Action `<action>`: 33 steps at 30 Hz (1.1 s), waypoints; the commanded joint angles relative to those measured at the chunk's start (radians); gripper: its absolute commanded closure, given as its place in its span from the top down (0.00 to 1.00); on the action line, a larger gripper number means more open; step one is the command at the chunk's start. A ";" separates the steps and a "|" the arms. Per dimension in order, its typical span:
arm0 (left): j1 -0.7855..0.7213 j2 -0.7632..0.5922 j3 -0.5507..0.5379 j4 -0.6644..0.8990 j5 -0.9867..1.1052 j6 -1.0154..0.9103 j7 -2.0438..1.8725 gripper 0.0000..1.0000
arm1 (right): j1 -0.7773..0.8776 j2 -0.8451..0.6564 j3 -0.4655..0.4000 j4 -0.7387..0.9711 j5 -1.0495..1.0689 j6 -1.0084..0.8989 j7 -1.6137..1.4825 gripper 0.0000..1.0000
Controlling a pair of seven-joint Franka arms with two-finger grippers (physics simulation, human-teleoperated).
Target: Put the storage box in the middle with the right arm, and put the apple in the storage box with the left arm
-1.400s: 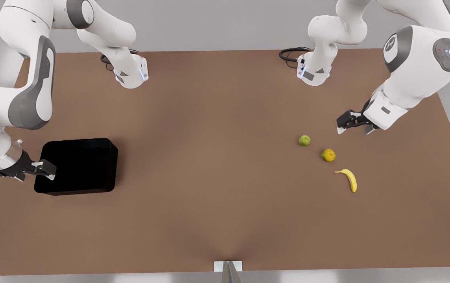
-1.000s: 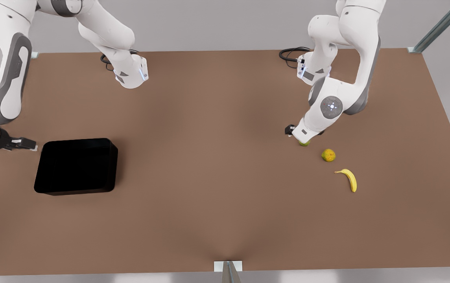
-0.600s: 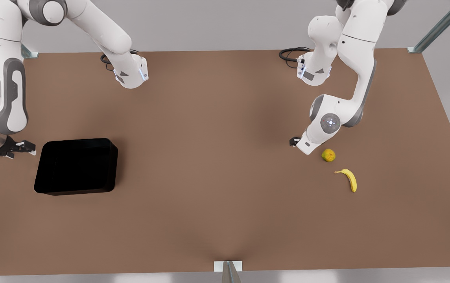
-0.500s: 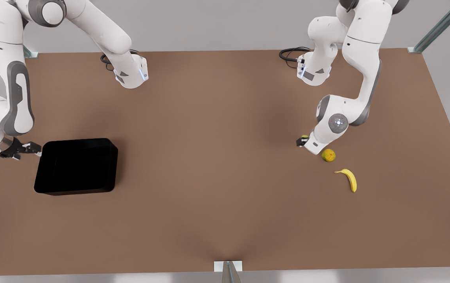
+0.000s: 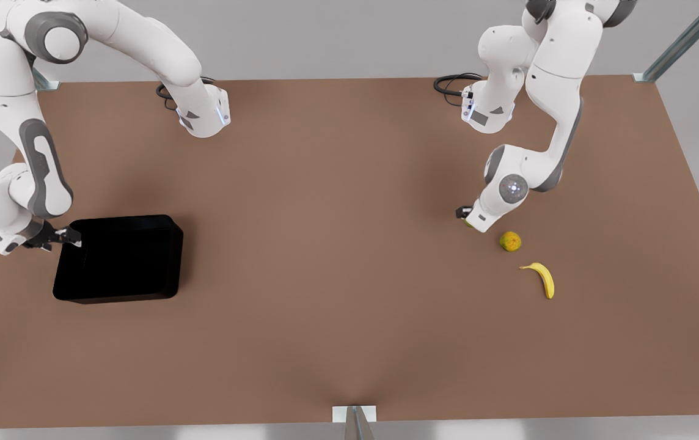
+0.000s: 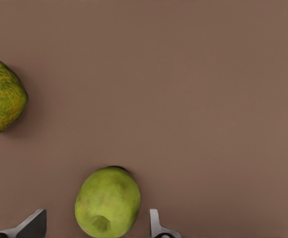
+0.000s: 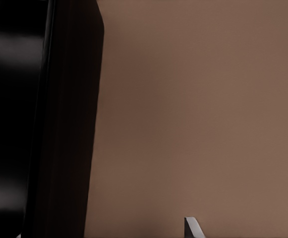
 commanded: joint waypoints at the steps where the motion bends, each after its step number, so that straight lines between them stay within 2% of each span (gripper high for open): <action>1: -0.001 0.003 -0.001 0.000 0.000 0.000 0.000 1.00 | -0.002 0.007 0.000 0.000 0.000 0.006 0.000 1.00; 3: 0.000 0.009 -0.012 0.002 0.000 0.000 0.000 1.00 | -0.003 0.016 0.000 0.000 0.000 0.008 0.000 1.00; 4: 0.000 0.017 -0.012 0.002 0.000 0.002 0.001 1.00 | -0.003 0.021 0.000 -0.002 0.000 0.012 0.000 0.95; 5: 0.000 0.017 -0.012 0.002 0.000 0.005 0.000 1.00 | -0.006 0.019 0.000 -0.002 0.000 0.011 -0.002 0.81; 7: 0.000 0.019 -0.012 0.005 0.000 0.006 0.004 1.00 | -0.003 0.003 0.006 0.000 0.002 -0.005 0.001 0.84; 9: 0.002 0.032 -0.012 0.011 0.000 0.006 0.010 1.00 | -0.017 -0.031 0.060 0.005 0.002 -0.064 0.058 0.89; 14: 0.023 0.038 -0.012 0.017 0.000 0.008 0.010 1.00 | -0.018 -0.001 0.058 0.006 0.002 -0.044 0.059 0.90; 15: 0.022 0.049 -0.017 0.017 0.000 0.019 0.012 1.00 | -0.023 0.009 0.058 0.005 0.002 -0.031 0.059 0.75; 16: 0.023 0.054 -0.024 0.017 0.000 0.028 0.010 1.00 | -0.023 0.006 0.058 0.006 0.002 -0.034 0.059 0.41; 17: 0.023 0.054 -0.026 0.017 0.000 0.028 0.010 1.00 | -0.023 0.004 0.058 0.006 0.002 -0.034 0.061 0.21; 33: 0.031 0.054 -0.027 0.020 0.000 0.028 0.012 1.00 | -0.018 0.006 0.060 0.008 0.002 -0.037 0.061 0.21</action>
